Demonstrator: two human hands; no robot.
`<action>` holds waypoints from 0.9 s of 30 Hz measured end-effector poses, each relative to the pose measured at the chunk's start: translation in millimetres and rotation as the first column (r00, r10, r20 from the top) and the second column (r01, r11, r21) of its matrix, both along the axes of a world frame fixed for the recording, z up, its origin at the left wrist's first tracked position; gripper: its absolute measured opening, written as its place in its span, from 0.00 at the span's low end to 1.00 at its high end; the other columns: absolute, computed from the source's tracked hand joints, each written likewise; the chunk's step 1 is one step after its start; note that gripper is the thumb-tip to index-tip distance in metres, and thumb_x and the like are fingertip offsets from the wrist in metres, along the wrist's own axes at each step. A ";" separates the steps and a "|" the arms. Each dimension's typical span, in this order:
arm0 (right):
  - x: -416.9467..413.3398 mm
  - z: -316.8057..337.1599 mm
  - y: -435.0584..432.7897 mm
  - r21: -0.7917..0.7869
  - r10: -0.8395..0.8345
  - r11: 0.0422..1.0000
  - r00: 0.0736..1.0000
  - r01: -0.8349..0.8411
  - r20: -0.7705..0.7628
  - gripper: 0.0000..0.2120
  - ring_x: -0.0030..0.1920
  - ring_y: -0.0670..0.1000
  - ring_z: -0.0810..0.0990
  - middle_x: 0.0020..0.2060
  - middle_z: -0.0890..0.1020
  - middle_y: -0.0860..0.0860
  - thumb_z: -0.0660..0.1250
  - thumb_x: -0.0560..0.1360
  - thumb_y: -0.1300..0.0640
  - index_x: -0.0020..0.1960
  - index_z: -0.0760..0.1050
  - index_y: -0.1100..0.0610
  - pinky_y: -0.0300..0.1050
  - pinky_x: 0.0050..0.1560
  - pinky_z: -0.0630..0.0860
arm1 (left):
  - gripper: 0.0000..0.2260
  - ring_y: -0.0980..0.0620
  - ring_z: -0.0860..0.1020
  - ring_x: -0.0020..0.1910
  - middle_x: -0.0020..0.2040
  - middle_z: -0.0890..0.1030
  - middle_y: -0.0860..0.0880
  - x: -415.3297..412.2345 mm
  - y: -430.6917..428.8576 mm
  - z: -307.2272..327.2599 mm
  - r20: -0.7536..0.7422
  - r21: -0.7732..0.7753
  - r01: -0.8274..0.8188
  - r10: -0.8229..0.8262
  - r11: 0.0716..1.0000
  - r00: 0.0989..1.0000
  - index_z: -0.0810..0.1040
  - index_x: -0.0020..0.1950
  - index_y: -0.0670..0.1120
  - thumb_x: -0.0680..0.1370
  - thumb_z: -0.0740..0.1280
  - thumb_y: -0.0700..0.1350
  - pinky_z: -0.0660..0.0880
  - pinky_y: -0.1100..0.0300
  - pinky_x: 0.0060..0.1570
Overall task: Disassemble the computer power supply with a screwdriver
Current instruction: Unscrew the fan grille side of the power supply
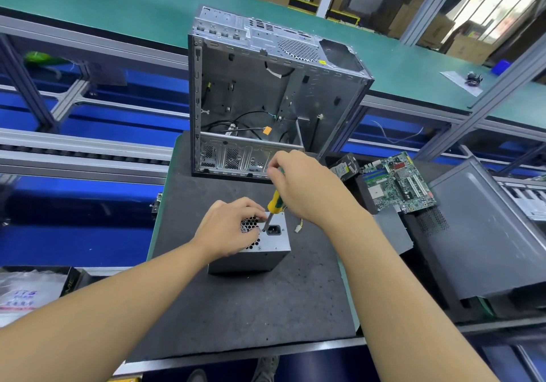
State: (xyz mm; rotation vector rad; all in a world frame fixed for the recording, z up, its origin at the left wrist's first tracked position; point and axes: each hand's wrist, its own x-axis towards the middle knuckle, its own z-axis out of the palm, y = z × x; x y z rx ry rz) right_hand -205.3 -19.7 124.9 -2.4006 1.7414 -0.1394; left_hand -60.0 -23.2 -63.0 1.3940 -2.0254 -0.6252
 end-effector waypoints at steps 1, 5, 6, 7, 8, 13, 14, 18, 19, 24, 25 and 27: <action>-0.5 0.8 -0.7 0.024 0.023 0.999 0.999 -0.024 0.039 0.11 0.52 0.55 0.76 0.53 0.75 0.48 0.55 0.83 0.51 0.60 0.71 0.51 0.52 0.53 0.74 | 0.12 0.74 0.72 0.47 0.55 0.75 0.71 0.1 -0.2 -0.4 0.001 0.002 -0.004 0.004 1.000 1.000 0.82 0.52 0.62 0.71 0.63 0.54 0.61 0.62 0.55; -2.7 3.9 0.1 0.147 0.016 0.988 0.983 -0.044 0.185 0.14 0.47 0.54 0.72 0.45 0.72 0.44 0.60 0.75 0.59 0.60 0.68 0.50 0.46 0.38 0.66 | 0.12 0.72 0.72 0.46 0.53 0.73 0.75 -0.1 -1.0 -1.4 0.000 0.002 -0.012 0.012 1.000 1.000 0.82 0.50 0.63 0.70 0.62 0.54 0.61 0.62 0.56; -2.7 4.6 0.3 0.171 -0.003 0.985 0.981 -0.031 0.195 0.15 0.48 0.54 0.71 0.46 0.71 0.45 0.60 0.74 0.60 0.60 0.68 0.50 0.46 0.39 0.65 | 0.12 0.72 0.73 0.46 0.52 0.73 0.75 -0.4 -1.3 -1.7 0.002 0.002 -0.011 0.011 1.000 1.000 0.82 0.49 0.63 0.70 0.62 0.55 0.61 0.62 0.55; -2.5 5.2 0.5 0.188 -0.013 0.982 0.982 -0.024 0.190 0.15 0.49 0.54 0.71 0.48 0.71 0.46 0.61 0.74 0.60 0.60 0.68 0.50 0.46 0.41 0.66 | 0.12 0.72 0.73 0.46 0.52 0.73 0.75 -0.6 -1.3 -1.6 0.006 0.001 -0.010 0.010 1.000 1.000 0.82 0.49 0.63 0.70 0.62 0.55 0.61 0.62 0.55; -2.0 5.2 1.0 0.198 -0.014 0.980 0.985 -0.021 0.173 0.15 0.50 0.54 0.71 0.51 0.71 0.48 0.61 0.74 0.59 0.60 0.68 0.50 0.47 0.43 0.67 | 0.12 0.72 0.73 0.46 0.52 0.73 0.75 -0.7 -1.4 -1.3 0.008 0.001 -0.008 0.008 1.000 1.000 0.82 0.50 0.63 0.70 0.62 0.55 0.61 0.62 0.55; 0.3 4.2 4.3 -0.013 0.001 1.000 0.999 -0.002 -0.033 0.12 0.50 0.53 0.75 0.52 0.73 0.47 0.57 0.81 0.42 0.54 0.71 0.49 0.52 0.49 0.74 | 0.13 0.67 0.74 0.46 0.55 0.74 0.72 -0.6 -1.1 -0.3 0.017 0.005 -0.003 0.003 1.000 1.000 0.81 0.50 0.63 0.70 0.61 0.56 0.61 0.63 0.54; 0.0 3.8 3.5 -0.010 0.000 1.000 1.000 0.000 -0.027 0.13 0.50 0.53 0.76 0.51 0.73 0.47 0.55 0.82 0.42 0.54 0.72 0.50 0.53 0.50 0.75 | 0.13 0.65 0.75 0.46 0.56 0.75 0.71 -0.5 -0.9 -0.4 0.020 0.008 -0.003 0.003 1.000 1.000 0.81 0.50 0.64 0.70 0.61 0.57 0.61 0.63 0.54; 0.0 3.9 0.6 0.045 0.016 0.999 0.997 -0.020 0.070 0.10 0.50 0.55 0.77 0.54 0.73 0.51 0.56 0.83 0.53 0.58 0.74 0.53 0.53 0.53 0.75 | 0.13 0.66 0.75 0.46 0.57 0.75 0.70 -0.8 -0.3 -0.6 0.015 0.007 -0.006 0.006 1.000 1.000 0.82 0.50 0.63 0.71 0.61 0.56 0.62 0.63 0.56; 0.1 3.7 0.5 0.051 0.022 0.998 0.997 -0.026 0.072 0.10 0.50 0.55 0.76 0.55 0.73 0.51 0.57 0.82 0.55 0.59 0.74 0.53 0.53 0.53 0.75 | 0.13 0.67 0.74 0.45 0.57 0.76 0.70 -0.9 -0.4 -0.2 0.011 0.004 -0.007 0.007 1.000 1.000 0.82 0.50 0.63 0.71 0.61 0.56 0.62 0.63 0.56; -2.2 2.7 0.5 0.099 0.000 0.995 0.993 -0.012 0.117 0.12 0.53 0.55 0.72 0.54 0.69 0.50 0.59 0.76 0.58 0.59 0.71 0.52 0.50 0.49 0.71 | 0.12 0.71 0.73 0.45 0.55 0.75 0.70 -1.0 -0.1 -1.3 0.001 -0.021 -0.011 0.011 1.000 1.000 0.83 0.48 0.63 0.71 0.62 0.56 0.61 0.65 0.54; -2.4 2.1 0.7 0.108 -0.003 0.994 0.993 -0.010 0.118 0.11 0.53 0.55 0.72 0.53 0.69 0.49 0.59 0.76 0.57 0.58 0.71 0.52 0.50 0.48 0.70 | 0.11 0.72 0.72 0.45 0.54 0.75 0.70 -0.8 0.0 -1.6 0.005 -0.025 -0.011 0.011 1.000 1.000 0.83 0.47 0.63 0.71 0.62 0.56 0.61 0.65 0.54; -2.5 0.6 0.9 0.066 -0.015 0.998 0.997 0.010 0.074 0.09 0.52 0.55 0.72 0.52 0.69 0.49 0.59 0.77 0.52 0.56 0.70 0.51 0.51 0.48 0.72 | 0.11 0.72 0.72 0.45 0.55 0.75 0.69 -0.7 0.0 -2.0 0.016 -0.032 -0.008 0.009 0.999 1.000 0.83 0.47 0.62 0.71 0.62 0.56 0.61 0.64 0.54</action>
